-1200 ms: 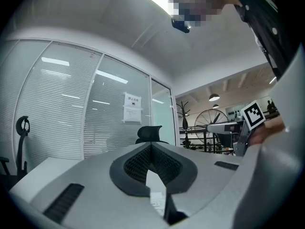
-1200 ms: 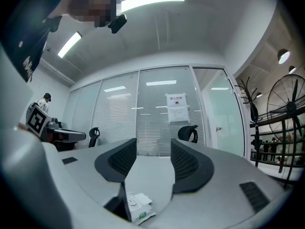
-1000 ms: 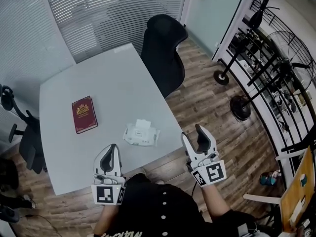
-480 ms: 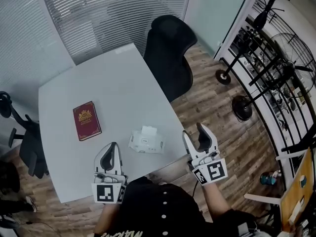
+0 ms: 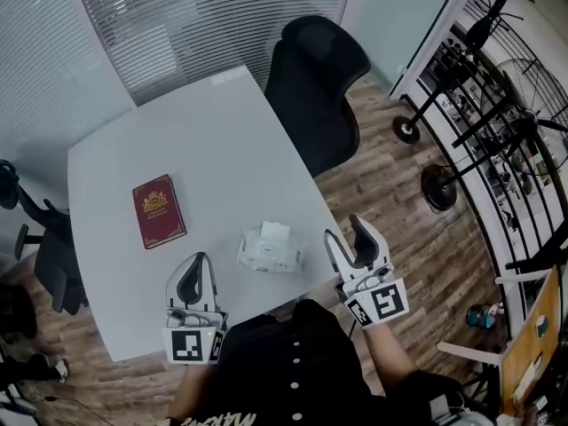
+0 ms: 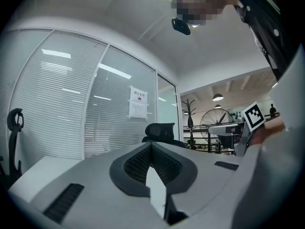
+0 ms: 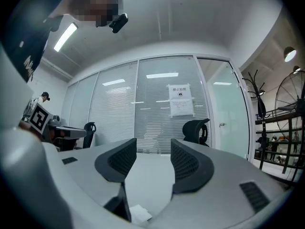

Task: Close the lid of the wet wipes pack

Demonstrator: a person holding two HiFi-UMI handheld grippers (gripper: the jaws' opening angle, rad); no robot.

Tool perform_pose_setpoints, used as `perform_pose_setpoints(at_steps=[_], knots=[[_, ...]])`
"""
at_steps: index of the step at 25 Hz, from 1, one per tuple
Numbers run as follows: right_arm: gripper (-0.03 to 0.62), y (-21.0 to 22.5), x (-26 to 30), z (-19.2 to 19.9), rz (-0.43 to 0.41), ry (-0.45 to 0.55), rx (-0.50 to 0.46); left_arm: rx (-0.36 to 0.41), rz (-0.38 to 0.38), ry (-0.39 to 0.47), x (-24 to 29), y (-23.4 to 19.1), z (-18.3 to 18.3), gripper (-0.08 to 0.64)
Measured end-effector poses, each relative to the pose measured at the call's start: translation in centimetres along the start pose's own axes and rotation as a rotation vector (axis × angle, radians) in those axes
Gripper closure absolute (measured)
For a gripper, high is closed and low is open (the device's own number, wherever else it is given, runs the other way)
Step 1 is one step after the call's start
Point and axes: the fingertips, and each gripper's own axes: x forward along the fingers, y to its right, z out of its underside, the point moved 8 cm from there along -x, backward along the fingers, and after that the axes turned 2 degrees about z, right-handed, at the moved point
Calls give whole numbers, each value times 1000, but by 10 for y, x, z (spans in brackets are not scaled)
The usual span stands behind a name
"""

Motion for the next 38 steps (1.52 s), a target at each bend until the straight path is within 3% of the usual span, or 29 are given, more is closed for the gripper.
perform_pose_setpoints(at_steps=[4, 19, 29, 38], knots=[[371, 9, 9, -1, -35, 6, 21, 2, -26, 0, 3, 6, -1, 553], [371, 49, 49, 12, -240, -52, 66, -6, -239, -31, 0, 34, -3, 554], [371, 43, 69, 21, -355, -71, 94, 2, -343, -42, -21, 47, -3, 552], [371, 38, 87, 58, -421, -169, 187, 1, -419, -81, -42, 55, -1, 552]])
